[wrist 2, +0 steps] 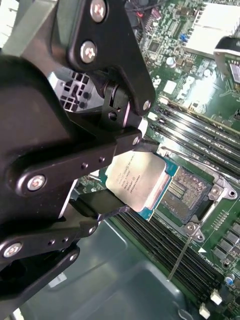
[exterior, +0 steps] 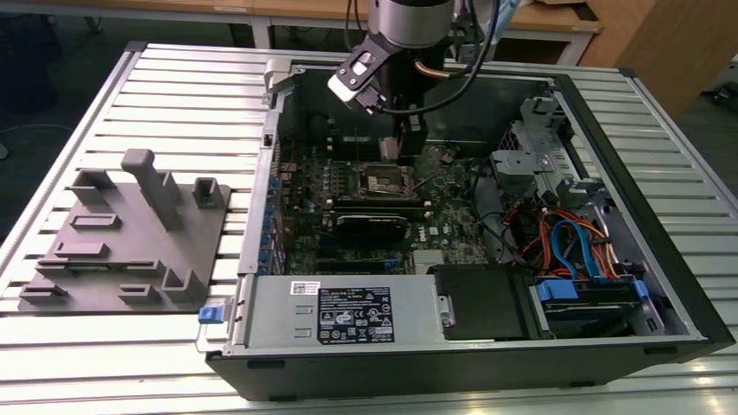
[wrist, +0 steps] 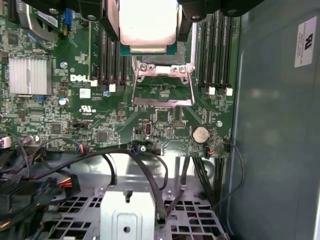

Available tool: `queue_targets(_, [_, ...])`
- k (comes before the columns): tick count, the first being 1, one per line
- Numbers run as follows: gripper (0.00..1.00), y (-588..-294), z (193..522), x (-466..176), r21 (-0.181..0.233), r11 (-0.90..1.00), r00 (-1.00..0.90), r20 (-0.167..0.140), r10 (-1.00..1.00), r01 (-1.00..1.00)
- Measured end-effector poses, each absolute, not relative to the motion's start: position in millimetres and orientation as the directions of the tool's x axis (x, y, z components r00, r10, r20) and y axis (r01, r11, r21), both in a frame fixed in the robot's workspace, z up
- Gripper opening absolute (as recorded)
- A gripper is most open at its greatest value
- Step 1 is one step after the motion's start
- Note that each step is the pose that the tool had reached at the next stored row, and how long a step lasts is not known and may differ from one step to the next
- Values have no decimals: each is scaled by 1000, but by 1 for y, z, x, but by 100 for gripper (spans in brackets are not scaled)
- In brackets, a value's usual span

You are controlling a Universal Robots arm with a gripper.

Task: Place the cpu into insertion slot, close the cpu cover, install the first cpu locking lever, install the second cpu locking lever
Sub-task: 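Place the cpu into insertion slot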

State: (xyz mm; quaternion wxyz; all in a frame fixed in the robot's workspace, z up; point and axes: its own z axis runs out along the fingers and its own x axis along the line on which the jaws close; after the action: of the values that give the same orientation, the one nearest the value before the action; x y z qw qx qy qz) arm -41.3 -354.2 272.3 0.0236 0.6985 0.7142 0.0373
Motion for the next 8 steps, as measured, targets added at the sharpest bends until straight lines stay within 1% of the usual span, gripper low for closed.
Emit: queue_targets(8, [54,-351,258,-43,88,21,-23,18,1000,996])
